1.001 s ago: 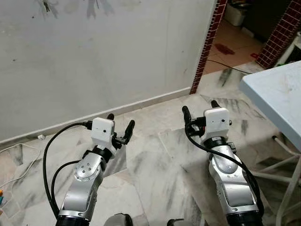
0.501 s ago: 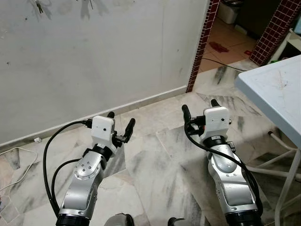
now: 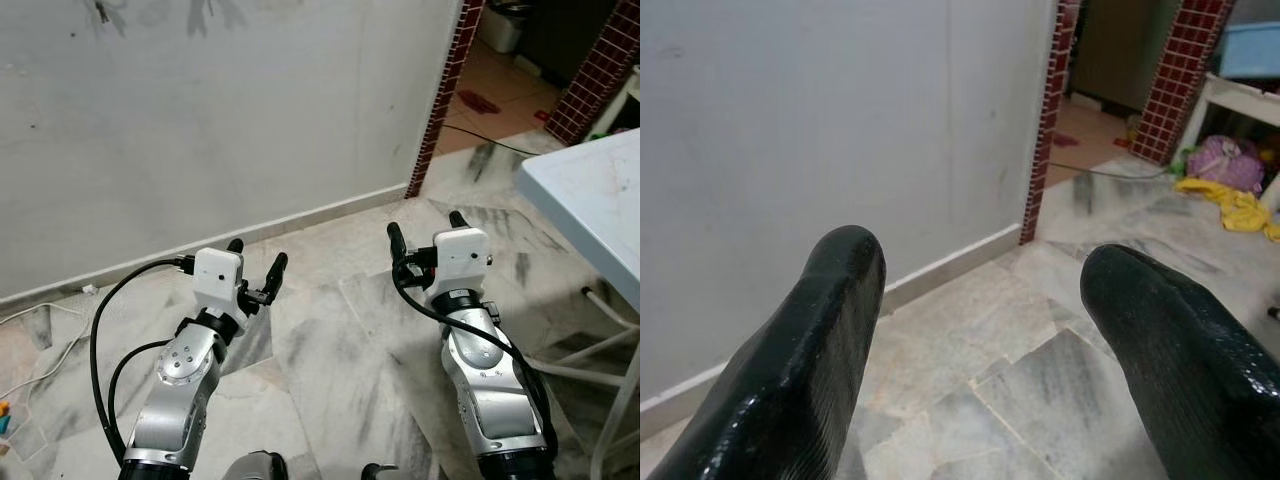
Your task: Hang keys on a hook
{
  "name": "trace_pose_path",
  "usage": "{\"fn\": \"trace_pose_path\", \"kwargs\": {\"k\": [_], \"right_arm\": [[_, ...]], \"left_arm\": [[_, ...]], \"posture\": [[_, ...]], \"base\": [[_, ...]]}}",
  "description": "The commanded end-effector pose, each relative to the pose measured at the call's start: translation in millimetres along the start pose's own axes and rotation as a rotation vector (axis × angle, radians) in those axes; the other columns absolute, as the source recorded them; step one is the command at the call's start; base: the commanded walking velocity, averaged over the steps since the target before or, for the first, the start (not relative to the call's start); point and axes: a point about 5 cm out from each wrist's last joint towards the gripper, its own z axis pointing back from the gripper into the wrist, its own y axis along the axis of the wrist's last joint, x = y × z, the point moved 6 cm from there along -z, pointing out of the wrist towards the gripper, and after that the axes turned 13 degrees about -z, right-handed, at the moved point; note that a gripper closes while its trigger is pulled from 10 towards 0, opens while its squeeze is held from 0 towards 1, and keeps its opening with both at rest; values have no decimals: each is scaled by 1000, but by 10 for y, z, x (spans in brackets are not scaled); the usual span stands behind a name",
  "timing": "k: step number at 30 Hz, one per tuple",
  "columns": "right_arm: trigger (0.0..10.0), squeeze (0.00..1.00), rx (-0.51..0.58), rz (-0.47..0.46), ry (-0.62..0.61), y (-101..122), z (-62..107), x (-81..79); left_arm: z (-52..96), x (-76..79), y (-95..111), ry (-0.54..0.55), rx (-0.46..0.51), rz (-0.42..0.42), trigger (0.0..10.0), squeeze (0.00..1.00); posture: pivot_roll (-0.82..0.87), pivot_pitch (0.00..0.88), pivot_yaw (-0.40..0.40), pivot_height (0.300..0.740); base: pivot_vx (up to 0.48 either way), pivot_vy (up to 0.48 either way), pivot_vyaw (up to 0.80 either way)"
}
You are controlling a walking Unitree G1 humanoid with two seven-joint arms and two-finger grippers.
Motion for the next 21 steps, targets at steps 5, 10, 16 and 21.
{"fn": "trace_pose_path", "kwargs": {"k": [5, 10, 16, 21], "right_arm": [[10000, 0, -10, 2, -13, -26, 20, 46], [10000, 0, -9, 0, -18, -31, 18, 41], [10000, 0, -12, -4, -21, -48, 26, 26], [10000, 0, -11, -4, -23, -46, 20, 24]], "left_arm": [[14, 32, 31, -30, 7, -1, 10000, 0], [28, 20, 20, -36, 0, -9, 10000, 0], [25, -3, 29, -35, 0, -17, 10000, 0], [29, 15, 30, -41, 0, -11, 10000, 0]], "posture": [[-11, 161, 44, 740], [-7, 160, 51, 740], [-2, 162, 58, 740], [-3, 164, 60, 740]], "base": [[0, 0, -775], [0, 0, -775], [0, -104, -775], [0, -317, -775]]}}
